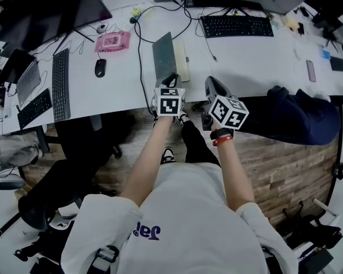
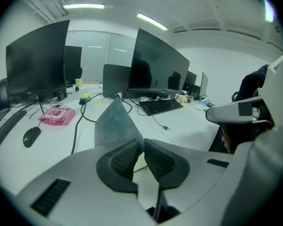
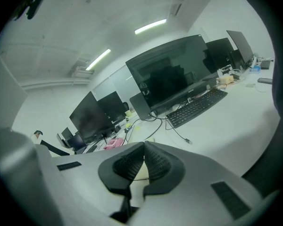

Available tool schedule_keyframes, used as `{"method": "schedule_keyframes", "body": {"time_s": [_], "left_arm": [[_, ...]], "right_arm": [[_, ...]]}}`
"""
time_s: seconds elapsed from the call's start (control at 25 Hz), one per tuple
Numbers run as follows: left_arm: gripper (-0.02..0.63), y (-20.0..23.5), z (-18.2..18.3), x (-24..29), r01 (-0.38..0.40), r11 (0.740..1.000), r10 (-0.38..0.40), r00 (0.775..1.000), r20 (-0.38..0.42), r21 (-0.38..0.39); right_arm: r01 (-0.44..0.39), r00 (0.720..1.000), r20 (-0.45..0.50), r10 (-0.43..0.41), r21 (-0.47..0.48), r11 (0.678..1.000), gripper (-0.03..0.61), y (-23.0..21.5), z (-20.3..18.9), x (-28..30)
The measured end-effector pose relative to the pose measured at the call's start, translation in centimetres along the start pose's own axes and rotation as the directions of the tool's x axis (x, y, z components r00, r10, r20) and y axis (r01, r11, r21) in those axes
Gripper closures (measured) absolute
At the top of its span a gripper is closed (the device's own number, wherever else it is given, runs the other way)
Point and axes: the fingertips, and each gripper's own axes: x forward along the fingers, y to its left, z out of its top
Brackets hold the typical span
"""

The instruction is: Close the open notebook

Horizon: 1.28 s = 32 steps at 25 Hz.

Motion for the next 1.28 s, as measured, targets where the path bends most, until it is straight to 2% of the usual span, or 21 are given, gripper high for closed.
{"method": "schedule_keyframes", "body": {"time_s": [0.64, 1.28], "left_arm": [[0.552, -2.6, -2.4, 4.5, 0.016, 0.996, -0.008, 0.996, -0.086, 0.086], [0.541, -3.4, -5.7, 8.6, 0.056, 0.993, -0.034, 0.981, -0.190, 0.108]], "right_arm": [[0.036, 0.999, -0.005, -0.035, 0.030, 0.999, 0.578, -2.4, -0.3, -0.1], [0.087, 0.996, -0.009, -0.086, 0.088, 0.992, 0.578, -3.9, -0.9, 0.1]]}}
